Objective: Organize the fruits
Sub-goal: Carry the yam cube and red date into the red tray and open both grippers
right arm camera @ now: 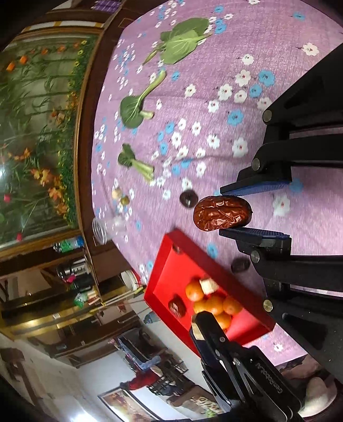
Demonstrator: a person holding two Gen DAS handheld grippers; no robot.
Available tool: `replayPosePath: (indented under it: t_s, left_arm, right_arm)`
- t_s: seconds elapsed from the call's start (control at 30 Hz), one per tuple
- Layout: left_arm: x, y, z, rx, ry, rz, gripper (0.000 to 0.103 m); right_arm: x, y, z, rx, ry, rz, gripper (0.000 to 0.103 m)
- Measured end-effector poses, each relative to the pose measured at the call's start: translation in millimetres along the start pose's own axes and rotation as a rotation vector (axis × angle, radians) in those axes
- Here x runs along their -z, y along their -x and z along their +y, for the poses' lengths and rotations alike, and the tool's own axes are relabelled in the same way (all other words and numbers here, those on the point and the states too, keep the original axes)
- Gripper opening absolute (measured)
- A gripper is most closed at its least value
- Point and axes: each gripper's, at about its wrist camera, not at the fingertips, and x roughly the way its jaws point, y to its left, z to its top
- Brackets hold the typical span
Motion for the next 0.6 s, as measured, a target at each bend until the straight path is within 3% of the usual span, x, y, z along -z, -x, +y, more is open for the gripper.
replayPosePath:
  t_s: [0.6]
  left_arm:
    - [5.2, -11.9, 76.5, -0.062, 0.142, 0.015, 0.03]
  right_arm:
    - [-14.0, -36.1, 74.6, -0.074, 0.127, 0.06, 0.026]
